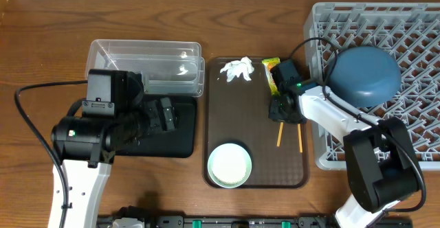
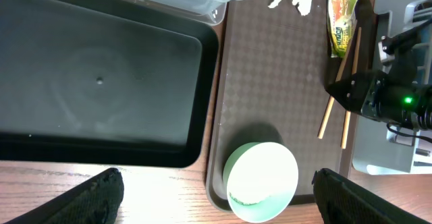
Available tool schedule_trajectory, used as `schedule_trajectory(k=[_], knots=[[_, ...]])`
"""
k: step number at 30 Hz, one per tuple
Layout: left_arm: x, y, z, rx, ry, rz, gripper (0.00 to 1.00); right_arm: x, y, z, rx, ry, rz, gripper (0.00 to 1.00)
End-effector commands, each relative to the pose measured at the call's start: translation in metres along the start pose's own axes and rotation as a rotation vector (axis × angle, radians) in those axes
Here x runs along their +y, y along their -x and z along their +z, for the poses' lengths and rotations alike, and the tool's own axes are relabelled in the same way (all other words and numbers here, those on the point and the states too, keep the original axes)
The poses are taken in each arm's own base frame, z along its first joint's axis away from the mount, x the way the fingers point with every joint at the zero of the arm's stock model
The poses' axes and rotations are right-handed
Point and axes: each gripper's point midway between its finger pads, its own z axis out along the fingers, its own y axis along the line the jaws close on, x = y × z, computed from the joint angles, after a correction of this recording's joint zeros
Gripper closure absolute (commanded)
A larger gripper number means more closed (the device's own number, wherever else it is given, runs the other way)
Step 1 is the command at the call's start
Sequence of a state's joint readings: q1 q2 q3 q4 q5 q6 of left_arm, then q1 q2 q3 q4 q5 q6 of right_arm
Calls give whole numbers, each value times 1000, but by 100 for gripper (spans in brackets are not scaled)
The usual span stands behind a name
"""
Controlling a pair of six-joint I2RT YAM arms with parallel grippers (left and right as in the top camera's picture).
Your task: Sort waste into correct bins and load items into the dishwasher rack
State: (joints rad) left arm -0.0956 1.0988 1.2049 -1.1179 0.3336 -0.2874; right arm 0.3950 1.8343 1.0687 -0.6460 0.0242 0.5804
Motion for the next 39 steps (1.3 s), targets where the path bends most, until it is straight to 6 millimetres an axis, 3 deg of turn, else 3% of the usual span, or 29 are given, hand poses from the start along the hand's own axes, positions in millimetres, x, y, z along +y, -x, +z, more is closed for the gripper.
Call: schedule_trajectory(k=[1,2,6,11,22,28,33,39], knots=[[-1,2,-3,-12,1,12,8,3,-23,13,80,31,17,79],[-1,2,-3,-12,1,12,8,1,-24,14,82,25,17,80],[-1,2,-3,-12,1,12,8,-1,-23,14,73,12,15,99],[-1,2,-3,-12,1,12,8,-1,-20,-6,66,13,20,99],[-1,2,-3,-12,1,12,8,-3,17,-114,-226,136,-129,99],[-1,2,-3,-13,2,12,8,-46,48,-149,-379,96,-163,99],[-1,2,-3,-12,1,12,8,-89,79,-152,-443,56,-132,99],[-1,2,-3,-12,1,12,8,-105,105,-149,-503,123,-208,99]])
